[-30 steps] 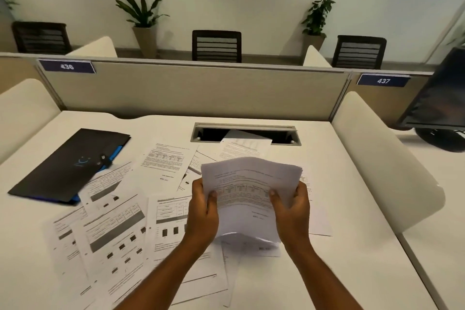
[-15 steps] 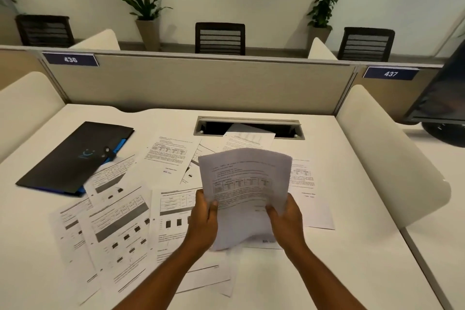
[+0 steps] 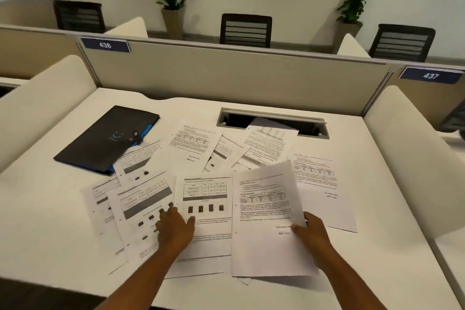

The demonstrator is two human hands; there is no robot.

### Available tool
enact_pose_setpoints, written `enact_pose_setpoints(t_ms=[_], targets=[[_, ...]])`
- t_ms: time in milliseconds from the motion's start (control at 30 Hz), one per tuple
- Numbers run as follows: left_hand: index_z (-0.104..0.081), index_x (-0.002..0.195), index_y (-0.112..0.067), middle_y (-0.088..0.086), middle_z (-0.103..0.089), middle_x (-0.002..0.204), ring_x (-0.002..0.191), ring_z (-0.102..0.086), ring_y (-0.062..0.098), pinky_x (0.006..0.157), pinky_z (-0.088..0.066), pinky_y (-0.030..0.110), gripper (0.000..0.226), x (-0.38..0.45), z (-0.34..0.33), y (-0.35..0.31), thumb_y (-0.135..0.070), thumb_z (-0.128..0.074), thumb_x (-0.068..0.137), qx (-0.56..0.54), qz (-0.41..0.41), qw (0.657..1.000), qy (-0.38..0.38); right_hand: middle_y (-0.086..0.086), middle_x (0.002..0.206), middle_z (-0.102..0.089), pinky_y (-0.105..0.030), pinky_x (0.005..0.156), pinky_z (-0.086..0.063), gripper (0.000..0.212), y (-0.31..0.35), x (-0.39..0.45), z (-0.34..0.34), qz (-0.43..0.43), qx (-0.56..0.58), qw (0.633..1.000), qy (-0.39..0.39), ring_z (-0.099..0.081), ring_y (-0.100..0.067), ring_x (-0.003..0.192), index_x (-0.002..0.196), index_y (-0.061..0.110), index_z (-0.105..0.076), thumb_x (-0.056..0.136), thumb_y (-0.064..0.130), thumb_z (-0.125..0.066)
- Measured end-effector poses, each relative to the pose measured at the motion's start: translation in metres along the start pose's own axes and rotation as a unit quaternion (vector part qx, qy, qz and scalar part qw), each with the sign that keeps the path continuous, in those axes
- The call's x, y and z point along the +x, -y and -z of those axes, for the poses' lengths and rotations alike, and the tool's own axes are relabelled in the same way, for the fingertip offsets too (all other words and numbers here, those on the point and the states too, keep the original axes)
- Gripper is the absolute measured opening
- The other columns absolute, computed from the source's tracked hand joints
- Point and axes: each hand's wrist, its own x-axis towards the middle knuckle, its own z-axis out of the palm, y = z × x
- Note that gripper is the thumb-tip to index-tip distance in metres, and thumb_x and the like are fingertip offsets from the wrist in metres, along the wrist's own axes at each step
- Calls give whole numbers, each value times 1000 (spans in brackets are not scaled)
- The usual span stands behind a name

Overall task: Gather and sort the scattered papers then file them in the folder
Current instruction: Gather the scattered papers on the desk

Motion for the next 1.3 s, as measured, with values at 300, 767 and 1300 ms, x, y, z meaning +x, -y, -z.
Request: enact_pose_setpoints(t_ms=[300, 767, 1300], targets=[[-29, 143, -11, 12, -32, 135, 128, -35, 30, 96, -47, 49, 100, -3, -1, -6, -53, -80, 68, 90, 12, 996, 7, -8, 112, -73, -48, 95, -56, 29, -2, -10, -31, -14, -7, 1000, -19, -67, -31, 101, 119, 12, -68, 92, 4, -61], [-66, 114, -19, 4, -65, 115, 109, -60, 27, 90, -53, 47, 48, 27, 20, 19, -51, -71, 80, 55, 11, 997, 56, -11, 126, -67, -44, 98, -53, 38, 8, -36, -69, -31, -20, 998, -57, -63, -34, 111, 132, 10, -61, 94, 4, -60], [-51, 126, -15, 15, -32, 137, 123, -32, 36, 101, -41, 48, 45, 70, 89, 96, -38, -62, 89, -6, 140, 988, -60, -14, 131, -64, -47, 97, -51, 42, 61, -44, -148, 58, -172, 978, -105, -61, -38, 114, 138, 13, -55, 96, 8, -57]])
